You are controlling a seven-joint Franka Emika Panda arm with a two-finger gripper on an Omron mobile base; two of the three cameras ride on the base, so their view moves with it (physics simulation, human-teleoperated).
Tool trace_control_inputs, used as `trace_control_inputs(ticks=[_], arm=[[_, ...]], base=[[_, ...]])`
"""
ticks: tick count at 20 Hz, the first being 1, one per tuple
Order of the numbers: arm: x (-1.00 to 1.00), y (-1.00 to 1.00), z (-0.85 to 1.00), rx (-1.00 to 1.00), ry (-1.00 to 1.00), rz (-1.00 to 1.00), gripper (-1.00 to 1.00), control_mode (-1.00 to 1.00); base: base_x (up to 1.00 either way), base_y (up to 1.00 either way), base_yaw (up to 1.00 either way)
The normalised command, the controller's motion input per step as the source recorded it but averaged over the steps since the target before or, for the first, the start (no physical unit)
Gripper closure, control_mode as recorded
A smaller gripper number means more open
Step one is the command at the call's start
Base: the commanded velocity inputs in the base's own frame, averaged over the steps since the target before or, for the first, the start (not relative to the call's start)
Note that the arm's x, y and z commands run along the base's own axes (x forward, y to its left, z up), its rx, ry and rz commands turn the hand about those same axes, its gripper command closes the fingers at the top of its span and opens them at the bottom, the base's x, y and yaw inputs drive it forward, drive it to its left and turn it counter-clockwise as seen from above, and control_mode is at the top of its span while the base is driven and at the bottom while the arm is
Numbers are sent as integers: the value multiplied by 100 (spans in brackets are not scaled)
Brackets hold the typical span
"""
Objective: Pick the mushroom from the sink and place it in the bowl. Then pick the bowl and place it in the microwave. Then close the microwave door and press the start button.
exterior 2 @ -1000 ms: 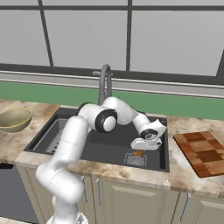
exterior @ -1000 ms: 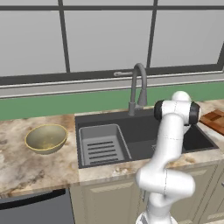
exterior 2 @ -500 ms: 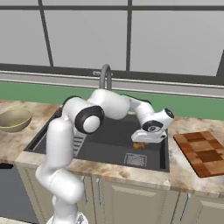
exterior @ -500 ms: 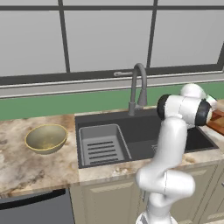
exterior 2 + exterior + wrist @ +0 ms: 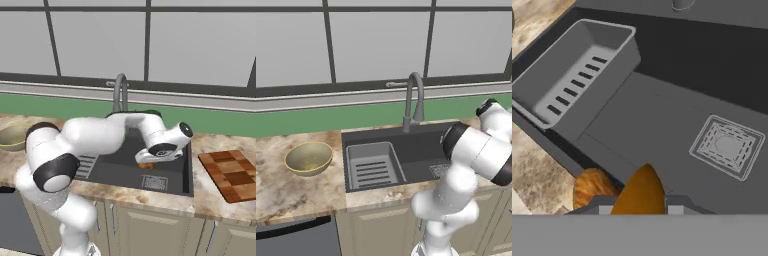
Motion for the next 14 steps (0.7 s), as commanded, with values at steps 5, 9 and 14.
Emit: trace_control_inputs(ticks=[5, 9, 14], arm=[[-99, 100, 76, -16, -12, -1, 100, -100], [-91, 100, 89, -16, -3, -4, 100, -100], [-77, 100, 86, -16, 0, -8, 100, -100]], base=[[0, 0, 0], [0, 0, 0], [0, 0, 0]])
